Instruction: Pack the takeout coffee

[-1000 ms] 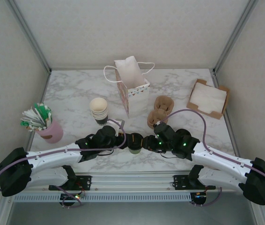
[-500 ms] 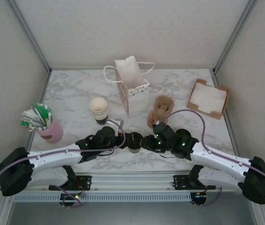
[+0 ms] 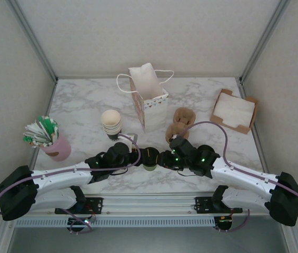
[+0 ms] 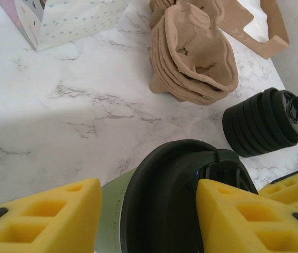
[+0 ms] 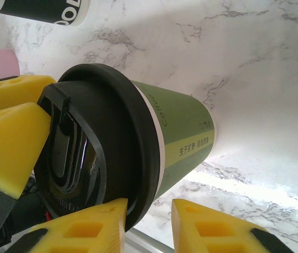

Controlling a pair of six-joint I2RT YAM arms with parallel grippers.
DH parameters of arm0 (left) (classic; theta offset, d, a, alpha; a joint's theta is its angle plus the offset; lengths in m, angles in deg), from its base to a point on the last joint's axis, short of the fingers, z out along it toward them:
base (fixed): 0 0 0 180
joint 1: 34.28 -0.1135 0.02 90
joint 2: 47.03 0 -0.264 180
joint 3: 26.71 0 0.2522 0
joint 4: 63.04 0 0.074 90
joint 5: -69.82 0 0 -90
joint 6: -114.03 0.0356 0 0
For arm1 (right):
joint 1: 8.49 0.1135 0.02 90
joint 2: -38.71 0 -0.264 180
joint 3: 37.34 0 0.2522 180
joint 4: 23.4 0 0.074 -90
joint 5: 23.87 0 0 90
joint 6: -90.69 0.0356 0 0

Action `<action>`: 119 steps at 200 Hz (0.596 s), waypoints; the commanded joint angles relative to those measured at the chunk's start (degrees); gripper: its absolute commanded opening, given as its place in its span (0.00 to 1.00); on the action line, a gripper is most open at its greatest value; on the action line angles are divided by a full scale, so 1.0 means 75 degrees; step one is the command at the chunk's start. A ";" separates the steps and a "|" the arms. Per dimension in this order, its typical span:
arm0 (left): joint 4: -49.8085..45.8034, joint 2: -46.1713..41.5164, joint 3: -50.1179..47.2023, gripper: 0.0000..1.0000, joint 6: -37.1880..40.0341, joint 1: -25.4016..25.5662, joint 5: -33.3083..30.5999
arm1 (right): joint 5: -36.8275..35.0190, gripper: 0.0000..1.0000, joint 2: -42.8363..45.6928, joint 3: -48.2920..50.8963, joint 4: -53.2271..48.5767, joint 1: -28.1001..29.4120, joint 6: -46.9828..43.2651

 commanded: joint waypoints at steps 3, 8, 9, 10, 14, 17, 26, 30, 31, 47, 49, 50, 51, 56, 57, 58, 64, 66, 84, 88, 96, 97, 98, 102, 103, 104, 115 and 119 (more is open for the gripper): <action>-0.0546 0.0022 -0.0272 0.51 -0.0020 0.0133 0.0205 | -0.0547 0.27 -0.0611 0.0281 -0.1317 0.0129 -0.0252; -0.0546 0.0016 -0.0272 0.51 -0.0019 0.0133 0.0193 | -0.0580 0.27 -0.0600 0.0258 -0.1362 0.0126 -0.0253; -0.0546 0.0010 -0.0272 0.51 -0.0025 0.0133 0.0192 | -0.0586 0.27 -0.0603 0.0247 -0.1366 0.0129 -0.0260; -0.0546 0.0007 -0.0272 0.51 -0.0028 0.0133 0.0186 | -0.0589 0.27 -0.0604 0.0242 -0.1374 0.0130 -0.0264; -0.0546 -0.0007 -0.0273 0.51 -0.0031 0.0133 0.0181 | -0.0622 0.27 -0.0594 0.0226 -0.1420 0.0130 -0.0275; -0.0546 -0.0018 -0.0275 0.51 -0.0031 0.0133 0.0170 | -0.0637 0.27 -0.0583 0.0192 -0.1442 0.0126 -0.0278; -0.0546 -0.0042 -0.0284 0.51 -0.0042 0.0133 0.0169 | -0.0684 0.28 -0.0541 0.0127 -0.1503 0.0130 -0.0301; -0.0548 -0.0053 -0.0283 0.51 -0.0053 0.0133 0.0169 | -0.0704 0.28 -0.0532 0.0074 -0.1540 0.0125 -0.0313; -0.0547 -0.0054 -0.0284 0.51 -0.0053 0.0133 0.0169 | -0.0707 0.28 -0.0533 0.0061 -0.1549 0.0134 -0.0320; -0.0546 -0.0110 -0.0296 0.51 -0.0083 0.0133 0.0156 | -0.0792 0.28 -0.0567 -0.0148 -0.1677 0.0129 -0.0406; -0.0546 -0.0118 -0.0305 0.51 -0.0085 0.0133 0.0157 | -0.0802 0.28 -0.0577 -0.0182 -0.1696 0.0124 -0.0417; -0.0546 -0.0122 -0.0300 0.51 -0.0087 0.0133 0.0151 | -0.0802 0.28 -0.0577 -0.0182 -0.1696 0.0124 -0.0417; -0.0546 -0.0123 -0.0304 0.51 -0.0088 0.0133 0.0148 | -0.0809 0.28 -0.0585 -0.0190 -0.1709 0.0122 -0.0419; -0.0551 -0.0145 -0.0319 0.51 -0.0095 0.0133 0.0145 | -0.0838 0.28 -0.0617 -0.0246 -0.1730 0.0128 -0.0459; -0.0548 -0.0147 -0.0319 0.51 -0.0098 0.0133 0.0145 | -0.0844 0.28 -0.0629 -0.0268 -0.1738 0.0122 -0.0480; -0.0547 -0.0154 -0.0325 0.51 -0.0100 0.0133 0.0145 | -0.0844 0.28 -0.0629 -0.0268 -0.1738 0.0122 -0.0480; -0.0546 -0.0180 -0.0331 0.51 -0.0112 0.0132 0.0134 | -0.0887 0.28 -0.0704 -0.0339 -0.1767 0.0131 -0.0532; -0.0546 -0.0183 -0.0340 0.51 -0.0119 0.0127 0.0134 | -0.0895 0.28 -0.0738 -0.0368 -0.1774 0.0123 -0.0551; -0.0538 -0.0259 -0.0374 0.52 -0.0158 0.0133 0.0133 | -0.1018 0.28 -0.0954 -0.0583 -0.1907 0.0068 -0.0754; -0.0534 -0.0274 -0.0374 0.52 -0.0168 0.0133 0.0142 | -0.1015 0.28 -0.0989 -0.0627 -0.1912 0.0037 -0.0806; -0.0534 -0.0309 -0.0372 0.52 -0.0179 0.0133 0.0147 | -0.0997 0.29 -0.1071 -0.0729 -0.1934 -0.0046 -0.0924; -0.0534 -0.0311 -0.0369 0.52 -0.0181 0.0133 0.0146 | -0.0994 0.29 -0.1078 -0.0744 -0.1933 -0.0063 -0.0941; -0.0534 -0.0318 -0.0374 0.52 -0.0182 0.0133 0.0145 | -0.0992 0.29 -0.1082 -0.0752 -0.1939 -0.0071 -0.0956; -0.0546 -0.0333 -0.0376 0.52 -0.0183 0.0133 0.0145 | -0.0994 0.28 -0.1112 -0.0792 -0.1959 -0.0101 -0.1015; -0.0551 -0.0340 -0.0371 0.52 -0.0183 0.0133 0.0145 | -0.0998 0.29 -0.1110 -0.0811 -0.1963 -0.0114 -0.1028; -0.0554 -0.0338 -0.0375 0.52 -0.0183 0.0133 0.0145 | -0.1000 0.29 -0.1121 -0.0826 -0.1971 -0.0120 -0.1040; -0.0589 -0.0400 -0.0366 0.53 -0.0183 0.0133 0.0133 | -0.1014 0.29 -0.1167 -0.0971 -0.2047 -0.0212 -0.1205; -0.0603 -0.0433 -0.0366 0.53 -0.0183 0.0133 0.0117 | -0.1026 0.29 -0.1194 -0.1022 -0.2070 -0.0238 -0.1269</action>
